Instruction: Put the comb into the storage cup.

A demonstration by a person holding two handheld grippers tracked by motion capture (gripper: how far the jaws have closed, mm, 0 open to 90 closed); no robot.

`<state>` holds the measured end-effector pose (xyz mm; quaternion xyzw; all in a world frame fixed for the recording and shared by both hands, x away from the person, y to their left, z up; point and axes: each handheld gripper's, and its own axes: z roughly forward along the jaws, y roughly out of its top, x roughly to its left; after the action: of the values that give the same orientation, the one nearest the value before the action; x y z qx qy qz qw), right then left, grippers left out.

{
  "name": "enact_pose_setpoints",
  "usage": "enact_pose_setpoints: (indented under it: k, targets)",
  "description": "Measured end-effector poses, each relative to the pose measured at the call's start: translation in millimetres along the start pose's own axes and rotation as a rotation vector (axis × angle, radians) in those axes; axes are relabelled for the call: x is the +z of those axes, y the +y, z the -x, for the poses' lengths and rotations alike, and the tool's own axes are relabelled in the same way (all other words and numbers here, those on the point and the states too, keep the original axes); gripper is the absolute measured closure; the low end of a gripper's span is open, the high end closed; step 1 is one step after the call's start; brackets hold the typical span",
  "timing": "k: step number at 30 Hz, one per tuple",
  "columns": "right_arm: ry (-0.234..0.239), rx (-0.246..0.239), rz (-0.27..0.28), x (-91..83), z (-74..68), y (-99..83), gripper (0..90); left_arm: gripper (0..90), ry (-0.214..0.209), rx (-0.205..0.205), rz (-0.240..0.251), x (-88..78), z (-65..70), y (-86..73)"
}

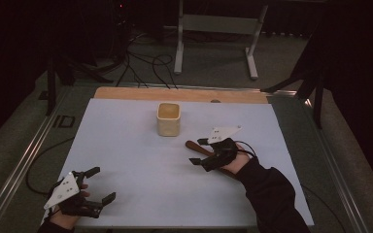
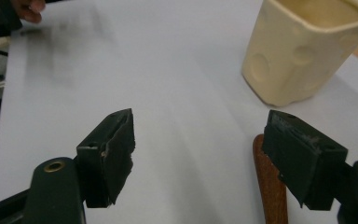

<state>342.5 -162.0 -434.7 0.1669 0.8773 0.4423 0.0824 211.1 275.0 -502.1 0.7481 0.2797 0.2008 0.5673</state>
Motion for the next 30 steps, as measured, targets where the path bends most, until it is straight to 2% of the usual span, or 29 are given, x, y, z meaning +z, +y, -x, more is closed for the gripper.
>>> enact_pose_setpoints:
  k: [9,25,30]
  targets:
    - [0.006,0.008,-0.065,17.9,7.0,-6.3,30.9,0.1,-0.004,-0.004,0.001,0.1,-0.2,-0.2]
    - [0.004,-0.024,-0.181,39.1,13.3,-5.6,55.8,0.2,-0.009,-0.007,0.002,0.4,-0.4,-0.4]
    - [-0.011,-0.03,-0.221,43.5,14.7,-6.0,63.5,0.2,-0.01,-0.006,0.0,0.4,-0.4,-0.5]
